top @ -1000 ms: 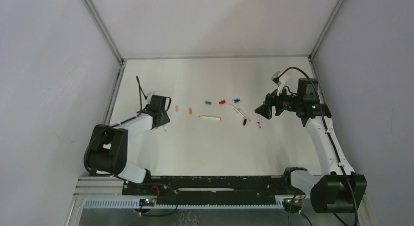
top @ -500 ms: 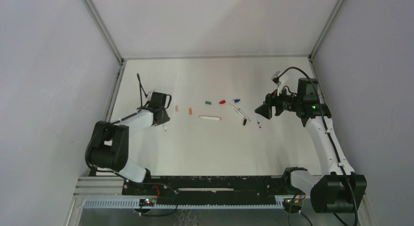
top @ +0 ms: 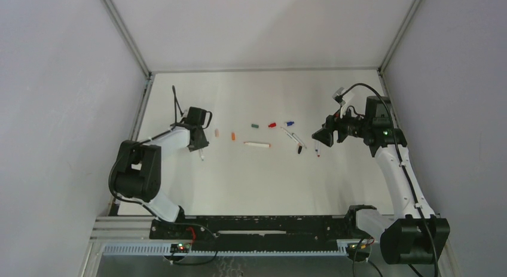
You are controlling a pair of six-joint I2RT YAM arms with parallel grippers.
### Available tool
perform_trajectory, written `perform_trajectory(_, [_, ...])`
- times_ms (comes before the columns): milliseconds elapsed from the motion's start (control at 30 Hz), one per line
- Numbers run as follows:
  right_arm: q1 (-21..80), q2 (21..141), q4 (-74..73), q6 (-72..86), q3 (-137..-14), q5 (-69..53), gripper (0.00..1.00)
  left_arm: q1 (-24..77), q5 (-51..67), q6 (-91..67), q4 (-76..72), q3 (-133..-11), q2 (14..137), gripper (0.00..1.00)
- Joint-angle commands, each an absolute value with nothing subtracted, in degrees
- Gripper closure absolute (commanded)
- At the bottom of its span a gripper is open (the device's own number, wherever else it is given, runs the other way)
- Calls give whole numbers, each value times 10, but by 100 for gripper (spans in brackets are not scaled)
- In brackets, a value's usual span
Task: Insert the pens into the pen caps
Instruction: Pick up the pen from the center of the board.
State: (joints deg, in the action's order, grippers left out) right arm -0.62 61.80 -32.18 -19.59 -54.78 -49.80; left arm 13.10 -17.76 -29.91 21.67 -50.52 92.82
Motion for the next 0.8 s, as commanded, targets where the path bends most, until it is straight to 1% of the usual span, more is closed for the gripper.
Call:
perform_trajectory(0, [-3, 603, -322, -195, -563, -512, 25, 128, -177, -293, 234, -533, 930, 65])
perform_trajectory(133, [-2, 601, -325, -195, -567, -515, 26, 128, -171, -300, 228, -529, 929, 71])
perform_trajectory(300, [-2, 598, -333, -201, -572, -512, 26, 130, -138, -311, 221, -532, 929, 75])
perform_trajectory(467, [14, 595, -338, -204, -575, -510, 26, 141, -114, -324, 217, -525, 926, 77])
perform_trajectory(767, [16, 592, -341, -205, -576, -510, 26, 202, -118, -363, 206, -484, 906, 76])
